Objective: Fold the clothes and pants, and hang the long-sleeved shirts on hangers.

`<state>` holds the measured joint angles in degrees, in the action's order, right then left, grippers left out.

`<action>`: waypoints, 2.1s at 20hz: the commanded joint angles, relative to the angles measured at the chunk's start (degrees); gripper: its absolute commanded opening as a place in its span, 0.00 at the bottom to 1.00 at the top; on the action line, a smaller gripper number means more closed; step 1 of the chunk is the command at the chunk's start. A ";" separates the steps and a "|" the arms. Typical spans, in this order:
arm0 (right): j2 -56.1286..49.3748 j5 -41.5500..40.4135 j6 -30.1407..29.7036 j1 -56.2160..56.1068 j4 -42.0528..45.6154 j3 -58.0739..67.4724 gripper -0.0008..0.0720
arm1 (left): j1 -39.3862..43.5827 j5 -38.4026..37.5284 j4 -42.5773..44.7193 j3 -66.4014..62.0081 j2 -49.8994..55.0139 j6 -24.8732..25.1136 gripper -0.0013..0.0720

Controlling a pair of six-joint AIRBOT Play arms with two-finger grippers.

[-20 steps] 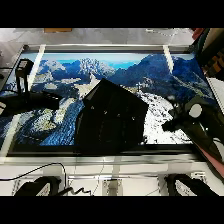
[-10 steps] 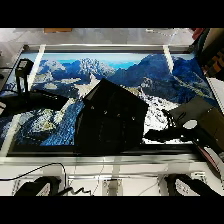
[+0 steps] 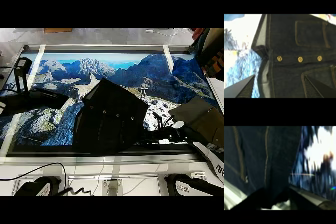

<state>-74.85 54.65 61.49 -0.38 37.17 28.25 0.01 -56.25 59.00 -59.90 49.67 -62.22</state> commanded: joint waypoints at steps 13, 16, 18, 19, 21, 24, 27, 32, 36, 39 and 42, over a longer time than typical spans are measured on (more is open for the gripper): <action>4.66 -1.09 -6.08 -0.81 -5.25 -0.04 0.07 | -9.60 -20.68 7.63 4.42 7.61 -0.61 0.04; 4.81 -0.44 -6.08 -0.81 -5.46 -0.04 0.07 | -14.23 -20.52 -1.66 13.35 11.52 -0.39 0.11; 4.81 0.22 -6.08 -0.81 -5.46 -0.04 0.07 | -14.58 -20.59 -1.18 18.75 13.86 -0.39 0.76; 4.81 0.17 -6.08 -0.81 -5.46 -0.04 0.07 | -14.56 -20.52 -1.22 21.11 14.95 -0.35 0.78; 4.81 -0.11 -6.10 -0.81 -5.46 -0.04 0.07 | -14.29 -20.52 -2.01 25.07 16.98 2.58 0.66; 4.81 -0.07 -6.10 -0.81 -5.46 -0.04 0.07 | -14.29 -18.03 -2.54 29.24 19.93 5.57 0.66; 4.81 -0.07 -6.10 -0.81 -5.46 -0.04 0.07 | -14.29 -14.45 -5.44 30.51 22.58 7.82 0.62; 4.81 -0.24 -6.12 -0.81 -5.44 -0.04 0.07 | -14.27 -14.23 -13.09 30.49 28.06 12.39 0.43; 4.81 0.17 -6.32 -0.81 -5.44 0.33 0.07 | -14.27 -14.21 -18.03 30.49 29.99 16.90 0.06; 4.85 6.08 -8.76 -0.81 -5.42 4.76 0.07 | -14.27 -14.36 -26.75 30.32 29.75 22.93 0.04; 5.70 11.85 -8.70 -2.27 -4.44 13.53 0.06 | -14.29 -17.38 -35.30 26.58 27.15 24.15 0.04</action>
<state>-69.76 61.06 53.41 -1.72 31.99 35.75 -14.26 -71.22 32.80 -30.87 78.35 -41.21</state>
